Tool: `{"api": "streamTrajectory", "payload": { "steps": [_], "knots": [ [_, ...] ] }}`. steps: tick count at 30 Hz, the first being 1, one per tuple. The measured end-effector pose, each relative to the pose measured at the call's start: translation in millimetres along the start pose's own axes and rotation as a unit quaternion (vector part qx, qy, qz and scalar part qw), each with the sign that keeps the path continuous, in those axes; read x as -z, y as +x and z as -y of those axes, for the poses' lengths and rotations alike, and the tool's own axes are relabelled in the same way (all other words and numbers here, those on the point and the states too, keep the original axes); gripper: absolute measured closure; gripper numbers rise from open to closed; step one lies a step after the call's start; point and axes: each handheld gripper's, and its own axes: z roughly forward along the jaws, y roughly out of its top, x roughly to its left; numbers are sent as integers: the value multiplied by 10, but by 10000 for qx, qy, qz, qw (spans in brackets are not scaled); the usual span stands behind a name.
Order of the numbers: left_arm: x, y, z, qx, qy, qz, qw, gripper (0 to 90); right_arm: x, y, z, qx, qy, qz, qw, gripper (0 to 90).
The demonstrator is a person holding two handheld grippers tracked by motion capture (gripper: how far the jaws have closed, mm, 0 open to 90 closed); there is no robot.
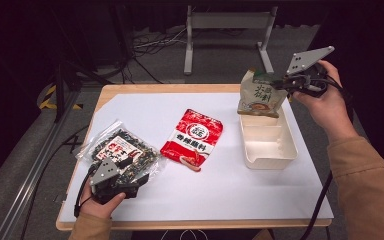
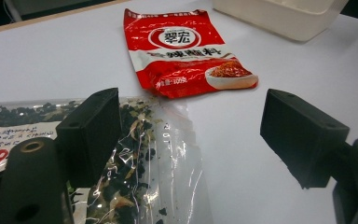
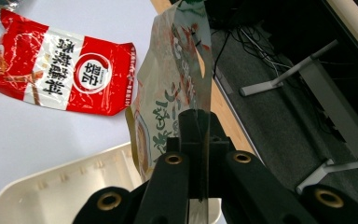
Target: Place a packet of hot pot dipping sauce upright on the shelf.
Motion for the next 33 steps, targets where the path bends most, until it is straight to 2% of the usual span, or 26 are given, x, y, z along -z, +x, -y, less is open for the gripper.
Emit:
{"api": "streamTrajectory", "payload": {
  "steps": [11, 15, 26, 33],
  "knots": [
    [61, -20, 40, 18, 56, -113, 9999, 212, -122, -186, 152, 130, -240, 50, 9996, 895],
    [83, -21, 61, 27, 51, -139, 9999, 212, -185, -242, 205, 177, -207, 29, 9996, 895],
    [156, -17, 104, 110, 42, -243, 9996, 212, -340, -389, 372, 88, -155, 65, 9998, 895],
    [151, -28, 108, 49, 99, -278, 9996, 213, -434, -417, 427, 9, -108, 84, 9999, 894]
  ]
}}
